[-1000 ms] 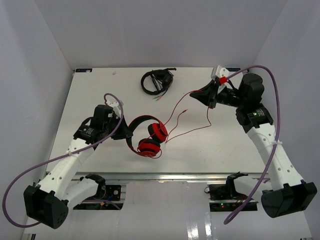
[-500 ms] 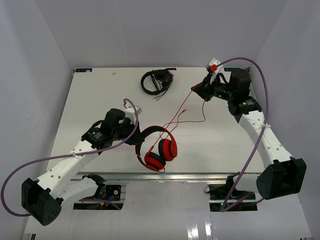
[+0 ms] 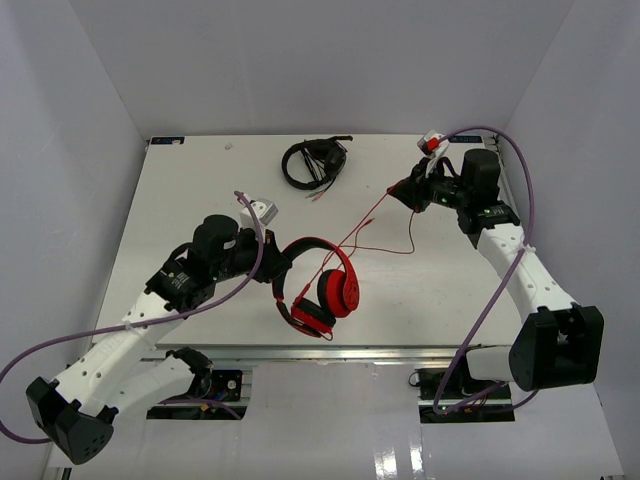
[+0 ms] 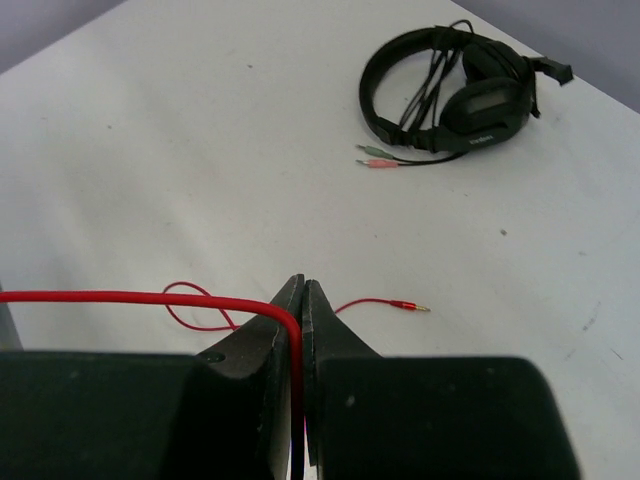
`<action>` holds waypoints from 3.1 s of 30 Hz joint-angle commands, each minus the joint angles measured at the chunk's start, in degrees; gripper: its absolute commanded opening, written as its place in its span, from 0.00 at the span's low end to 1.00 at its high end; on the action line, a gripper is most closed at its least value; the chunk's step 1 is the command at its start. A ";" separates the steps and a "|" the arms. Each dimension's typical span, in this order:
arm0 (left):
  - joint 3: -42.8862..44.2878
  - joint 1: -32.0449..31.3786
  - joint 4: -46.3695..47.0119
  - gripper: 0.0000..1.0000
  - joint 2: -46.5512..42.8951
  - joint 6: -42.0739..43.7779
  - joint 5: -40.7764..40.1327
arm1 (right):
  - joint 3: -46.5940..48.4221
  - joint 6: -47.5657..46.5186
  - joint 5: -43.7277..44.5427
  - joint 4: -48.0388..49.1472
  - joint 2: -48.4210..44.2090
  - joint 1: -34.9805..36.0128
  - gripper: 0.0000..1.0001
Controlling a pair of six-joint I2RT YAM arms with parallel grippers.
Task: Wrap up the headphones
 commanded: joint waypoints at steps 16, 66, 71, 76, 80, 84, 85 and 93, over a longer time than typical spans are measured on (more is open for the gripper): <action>17.95 -0.47 23.20 0.00 8.10 -32.51 -20.34 | -12.02 16.06 -22.48 24.65 -0.41 8.04 0.09; 31.49 2.76 13.80 0.00 27.40 -58.36 -58.25 | -16.91 -1.47 -19.57 13.87 -7.71 20.96 0.58; 30.62 3.74 13.80 0.00 26.76 -60.05 -56.61 | -17.07 -1.38 -20.13 14.46 -8.11 20.63 0.58; 30.41 3.75 14.00 0.00 26.89 -60.20 -54.58 | -15.97 -0.71 -19.39 14.91 -7.28 20.53 0.58; 30.13 3.75 14.27 0.00 26.07 -57.51 -53.12 | -14.56 -4.40 -12.88 11.42 -7.98 20.30 0.78; 28.16 3.75 14.55 0.00 23.56 -53.88 -50.66 | -15.59 -8.52 -3.97 13.05 -8.36 19.60 0.93; 27.37 3.75 14.59 0.00 22.57 -52.78 -50.01 | -16.26 -8.93 -2.17 14.38 -8.19 19.57 0.90; 23.76 3.75 11.42 0.00 15.76 -49.08 -42.69 | -24.23 -9.94 -10.79 32.60 -2.54 19.99 0.90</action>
